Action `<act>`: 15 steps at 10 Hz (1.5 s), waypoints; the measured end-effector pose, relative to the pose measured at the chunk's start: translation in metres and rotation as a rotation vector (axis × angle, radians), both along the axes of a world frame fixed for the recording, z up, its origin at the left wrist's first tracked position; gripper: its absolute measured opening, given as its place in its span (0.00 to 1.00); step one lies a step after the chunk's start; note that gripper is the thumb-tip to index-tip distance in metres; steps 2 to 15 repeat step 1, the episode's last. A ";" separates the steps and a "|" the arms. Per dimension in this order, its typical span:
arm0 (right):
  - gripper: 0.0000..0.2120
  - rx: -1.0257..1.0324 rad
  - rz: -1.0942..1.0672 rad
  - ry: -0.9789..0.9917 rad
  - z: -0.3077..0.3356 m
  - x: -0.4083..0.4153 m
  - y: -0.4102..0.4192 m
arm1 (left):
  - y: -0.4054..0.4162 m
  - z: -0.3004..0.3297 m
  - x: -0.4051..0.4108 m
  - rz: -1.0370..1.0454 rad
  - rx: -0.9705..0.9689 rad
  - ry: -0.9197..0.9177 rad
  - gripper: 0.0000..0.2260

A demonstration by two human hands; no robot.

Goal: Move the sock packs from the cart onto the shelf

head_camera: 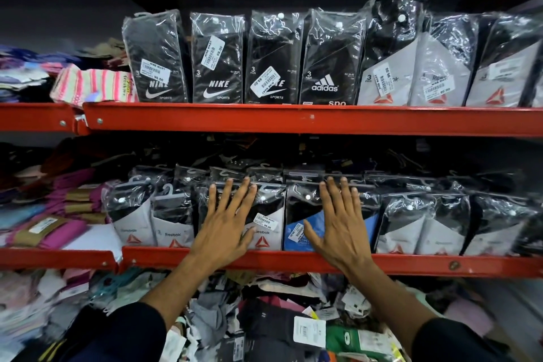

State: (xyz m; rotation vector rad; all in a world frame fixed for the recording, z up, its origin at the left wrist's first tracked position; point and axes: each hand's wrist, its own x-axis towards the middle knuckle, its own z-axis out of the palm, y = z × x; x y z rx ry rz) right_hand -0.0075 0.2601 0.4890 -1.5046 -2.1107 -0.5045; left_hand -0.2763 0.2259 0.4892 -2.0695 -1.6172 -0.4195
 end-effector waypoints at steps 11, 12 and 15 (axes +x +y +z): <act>0.45 -0.029 -0.002 -0.015 0.004 0.002 -0.003 | -0.002 0.003 0.002 0.030 -0.014 0.004 0.36; 0.45 -0.029 -0.002 -0.015 0.004 0.002 -0.003 | -0.002 0.003 0.002 0.030 -0.014 0.004 0.36; 0.45 -0.029 -0.002 -0.015 0.004 0.002 -0.003 | -0.002 0.003 0.002 0.030 -0.014 0.004 0.36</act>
